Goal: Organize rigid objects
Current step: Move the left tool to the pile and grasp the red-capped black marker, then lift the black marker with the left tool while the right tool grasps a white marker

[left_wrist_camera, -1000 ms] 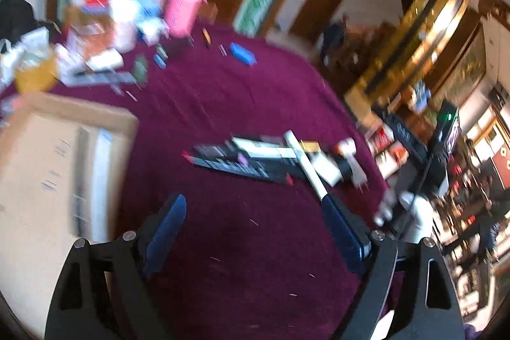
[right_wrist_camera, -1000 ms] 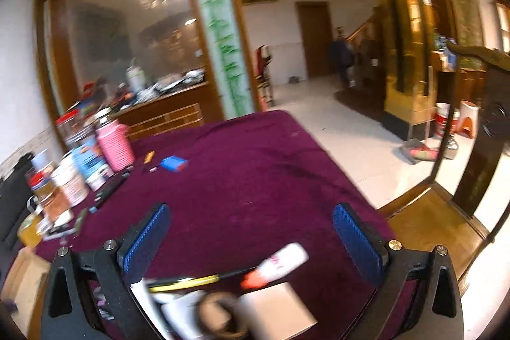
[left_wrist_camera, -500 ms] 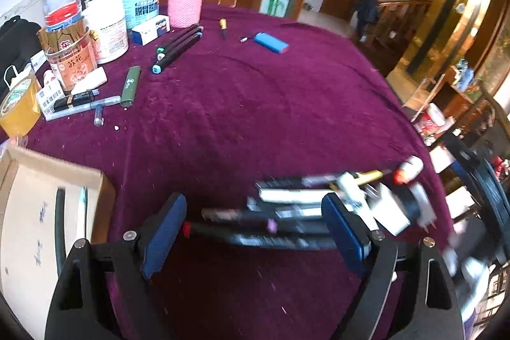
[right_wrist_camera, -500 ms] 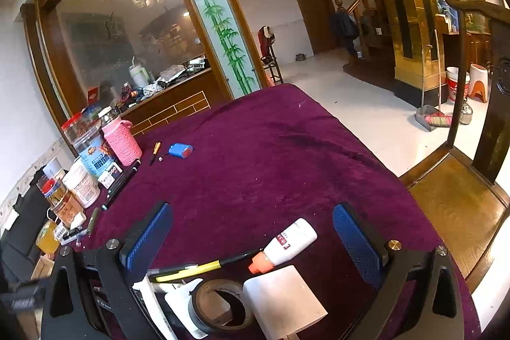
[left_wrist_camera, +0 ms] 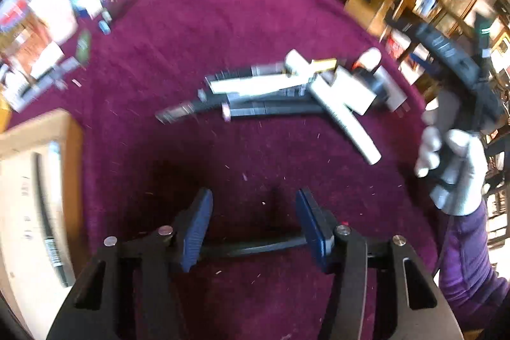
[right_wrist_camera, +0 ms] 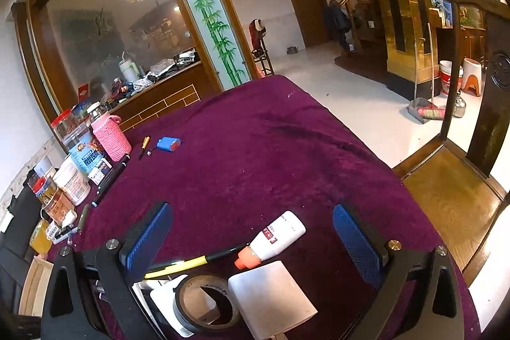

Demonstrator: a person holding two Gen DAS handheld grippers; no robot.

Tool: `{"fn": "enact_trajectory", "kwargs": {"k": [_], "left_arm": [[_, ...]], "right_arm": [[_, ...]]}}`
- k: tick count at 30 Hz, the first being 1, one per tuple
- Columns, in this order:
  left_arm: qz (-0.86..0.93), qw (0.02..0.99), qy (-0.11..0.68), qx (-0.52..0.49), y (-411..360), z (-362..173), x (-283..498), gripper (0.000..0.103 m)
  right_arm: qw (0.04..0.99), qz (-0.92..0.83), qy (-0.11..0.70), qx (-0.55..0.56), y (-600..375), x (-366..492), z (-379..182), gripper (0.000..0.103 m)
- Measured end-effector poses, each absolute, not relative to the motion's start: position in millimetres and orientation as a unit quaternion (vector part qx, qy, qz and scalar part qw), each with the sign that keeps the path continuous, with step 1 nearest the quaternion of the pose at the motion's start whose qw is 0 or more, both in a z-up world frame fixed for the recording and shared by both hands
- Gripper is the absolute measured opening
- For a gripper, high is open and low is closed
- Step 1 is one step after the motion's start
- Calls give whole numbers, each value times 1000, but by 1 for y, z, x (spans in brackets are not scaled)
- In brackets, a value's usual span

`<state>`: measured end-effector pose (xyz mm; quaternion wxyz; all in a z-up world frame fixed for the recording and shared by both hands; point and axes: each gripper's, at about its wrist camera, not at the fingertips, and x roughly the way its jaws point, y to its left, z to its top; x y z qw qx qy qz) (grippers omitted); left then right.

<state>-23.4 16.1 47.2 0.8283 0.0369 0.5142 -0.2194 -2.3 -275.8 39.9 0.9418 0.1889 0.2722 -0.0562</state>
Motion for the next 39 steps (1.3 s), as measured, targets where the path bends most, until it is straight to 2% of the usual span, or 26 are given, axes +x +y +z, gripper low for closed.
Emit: {"fn": "enact_trajectory", "kwargs": {"k": [6,10,15,17,18,20,21,26,29,31,33,35,37,39], "left_arm": [[-245,838,477,102,23,57,-75,55],[-265,824,457,207,3,44,-93,55],[-269,787,445,333,-18,15,-86,68],[-269,778,466,324,-17,14,-78,66],[-271,776,483,302,-15,15,-73,45],[-274,773,514,253,-9,15,-68,20],[-269,774,521,238,-6,16,-67,16],[-247,787,543,156,7,14,-63,16],[-231,810,516,156,1,12,-68,24],[-219,825,498,154,0,10,-74,26],[-210,837,490,123,7,9,-78,24],[-210,842,489,85,13,11,-79,14],[-223,845,486,19,29,18,-81,14],[-224,854,470,-2,38,29,-87,14]], "right_arm": [[936,-57,283,200,-280,-1,36,102],[931,-58,297,203,-281,3,31,102],[928,-64,301,209,-283,3,29,102],[928,-67,302,210,-284,3,28,102],[927,-70,303,210,-285,3,28,102],[925,-69,306,215,-286,4,27,102],[924,-68,308,216,-286,4,26,102],[924,-64,310,214,-284,5,26,102],[925,-64,309,211,-284,5,26,102],[926,-66,307,208,-284,5,26,102],[927,-66,306,205,-283,5,26,102],[930,-64,303,199,-282,5,27,102],[933,-64,300,189,-279,4,27,102],[937,-61,294,177,-274,3,28,102]]}}
